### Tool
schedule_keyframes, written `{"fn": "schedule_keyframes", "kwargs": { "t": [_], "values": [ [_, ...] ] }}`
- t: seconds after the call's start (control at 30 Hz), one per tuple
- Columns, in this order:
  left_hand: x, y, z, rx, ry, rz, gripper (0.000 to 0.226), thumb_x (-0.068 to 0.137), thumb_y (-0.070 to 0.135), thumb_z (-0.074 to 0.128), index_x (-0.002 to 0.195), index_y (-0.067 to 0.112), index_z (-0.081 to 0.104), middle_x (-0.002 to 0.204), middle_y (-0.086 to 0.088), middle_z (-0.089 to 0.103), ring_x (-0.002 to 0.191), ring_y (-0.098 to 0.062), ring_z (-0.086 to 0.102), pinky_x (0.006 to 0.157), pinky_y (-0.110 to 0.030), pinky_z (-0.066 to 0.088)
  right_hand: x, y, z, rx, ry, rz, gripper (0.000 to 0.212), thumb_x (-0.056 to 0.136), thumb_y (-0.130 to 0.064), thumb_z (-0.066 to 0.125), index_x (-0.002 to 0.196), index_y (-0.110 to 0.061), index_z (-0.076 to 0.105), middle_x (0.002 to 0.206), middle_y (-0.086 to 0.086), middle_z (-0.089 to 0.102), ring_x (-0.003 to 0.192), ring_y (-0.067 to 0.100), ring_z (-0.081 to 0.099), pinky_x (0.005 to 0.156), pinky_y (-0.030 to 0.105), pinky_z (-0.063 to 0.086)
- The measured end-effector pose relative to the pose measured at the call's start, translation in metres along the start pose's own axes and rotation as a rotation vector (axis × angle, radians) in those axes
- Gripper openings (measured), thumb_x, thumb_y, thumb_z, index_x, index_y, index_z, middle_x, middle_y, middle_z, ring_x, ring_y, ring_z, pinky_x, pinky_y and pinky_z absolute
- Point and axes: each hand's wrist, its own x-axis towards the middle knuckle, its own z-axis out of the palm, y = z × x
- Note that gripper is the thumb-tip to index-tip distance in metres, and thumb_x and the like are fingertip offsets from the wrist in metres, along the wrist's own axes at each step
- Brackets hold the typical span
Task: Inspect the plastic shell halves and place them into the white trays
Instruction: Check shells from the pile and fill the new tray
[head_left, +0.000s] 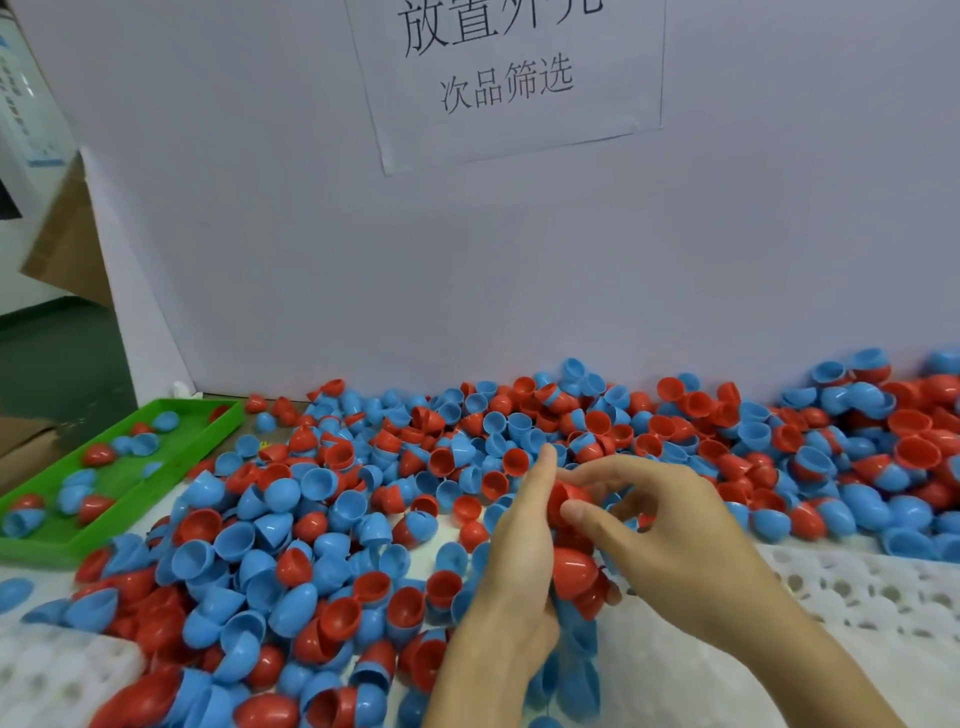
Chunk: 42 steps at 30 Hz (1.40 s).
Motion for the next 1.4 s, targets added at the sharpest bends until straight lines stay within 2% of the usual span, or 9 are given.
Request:
{"fn": "schedule_keyframes", "kwargs": {
  "t": [0.23, 0.37, 0.57, 0.63, 0.73, 0.9, 1.0, 1.27, 1.4],
  "values": [
    [0.004, -0.001, -0.004, -0.061, 0.062, 0.051, 0.044, 0.094, 0.037, 0.062, 0.121, 0.003, 0.066, 0.11, -0.023, 0.07, 0.092, -0.032, 0.067, 0.066, -0.037, 0.054, 0.003, 0.008, -0.006, 0.236, 0.056, 0.095, 0.02, 0.094, -0.025, 0.063, 0.091, -0.044, 0.069, 0.088, -0.031, 0.071, 0.085, -0.008, 0.068, 0.067, 0.008, 0.053],
    [0.003, 0.002, -0.005, -0.041, 0.029, 0.111, 0.028, 0.093, 0.033, 0.065, 0.112, 0.014, 0.072, 0.096, -0.011, 0.074, 0.075, -0.024, 0.07, 0.054, -0.031, 0.053, 0.003, 0.01, -0.007, 0.279, 0.089, 0.137, 0.015, 0.095, -0.029, 0.063, 0.091, -0.042, 0.071, 0.085, -0.026, 0.073, 0.081, -0.006, 0.069, 0.064, 0.011, 0.054],
    [0.008, 0.001, -0.006, 0.012, 0.146, 0.142, 0.02, 0.094, 0.026, 0.068, 0.107, 0.011, 0.068, 0.093, -0.013, 0.072, 0.077, -0.026, 0.07, 0.057, -0.035, 0.056, 0.003, 0.01, -0.012, 0.038, 0.025, 0.147, 0.016, 0.085, -0.036, 0.069, 0.069, -0.041, 0.07, 0.072, -0.032, 0.069, 0.077, -0.016, 0.063, 0.057, 0.0, 0.045],
    [0.007, -0.001, -0.006, 0.034, 0.116, 0.129, 0.02, 0.094, 0.028, 0.069, 0.107, 0.013, 0.07, 0.09, -0.012, 0.072, 0.079, -0.028, 0.071, 0.064, -0.038, 0.059, 0.001, 0.01, -0.014, -0.021, 0.027, 0.13, 0.011, 0.084, -0.033, 0.074, 0.08, -0.042, 0.07, 0.07, -0.027, 0.07, 0.075, -0.014, 0.064, 0.055, 0.002, 0.047],
    [0.007, -0.002, -0.007, 0.129, 0.052, 0.141, 0.022, 0.094, 0.031, 0.069, 0.106, 0.012, 0.07, 0.074, -0.006, 0.065, 0.067, -0.02, 0.067, 0.057, -0.036, 0.056, -0.002, 0.009, -0.018, -0.167, -0.041, 0.065, 0.037, 0.084, -0.025, 0.077, 0.1, -0.051, 0.057, 0.07, -0.018, 0.07, 0.069, -0.005, 0.067, 0.052, 0.012, 0.052],
    [0.009, -0.005, -0.007, 0.25, 0.02, 0.136, 0.027, 0.093, 0.034, 0.069, 0.113, 0.015, 0.07, 0.08, -0.006, 0.066, 0.068, -0.018, 0.067, 0.06, -0.036, 0.054, -0.001, 0.006, -0.025, -0.295, -0.114, -0.018, 0.038, 0.091, -0.014, 0.07, 0.101, -0.049, 0.061, 0.065, -0.012, 0.07, 0.06, 0.001, 0.068, 0.062, 0.02, 0.059],
    [0.008, -0.004, -0.004, 0.117, -0.021, 0.1, 0.031, 0.086, 0.031, 0.075, 0.112, 0.014, 0.071, 0.081, -0.006, 0.066, 0.067, -0.018, 0.065, 0.057, -0.033, 0.053, -0.002, 0.005, -0.031, -0.23, -0.059, -0.017, 0.039, 0.092, -0.011, 0.067, 0.093, -0.05, 0.061, 0.065, -0.012, 0.07, 0.053, 0.005, 0.068, 0.054, 0.019, 0.057],
    [0.009, -0.001, -0.008, -0.073, 0.074, 0.075, 0.019, 0.084, 0.024, 0.078, 0.097, 0.012, 0.069, 0.078, -0.008, 0.062, 0.055, -0.021, 0.06, 0.043, -0.03, 0.049, -0.003, 0.024, -0.072, -0.268, 0.1, 0.245, 0.026, 0.092, -0.019, 0.067, 0.083, -0.043, 0.063, 0.062, -0.01, 0.07, 0.052, 0.01, 0.064, 0.037, 0.013, 0.04],
    [0.009, -0.003, -0.008, -0.059, 0.061, 0.082, 0.02, 0.085, 0.024, 0.077, 0.096, 0.011, 0.068, 0.079, -0.009, 0.063, 0.054, -0.021, 0.061, 0.044, -0.03, 0.049, -0.002, 0.037, -0.061, -0.553, 0.062, 0.34, 0.014, 0.09, -0.02, 0.068, 0.094, -0.033, 0.073, 0.075, -0.013, 0.063, 0.062, 0.008, 0.061, 0.052, 0.019, 0.044]
  ]
}}
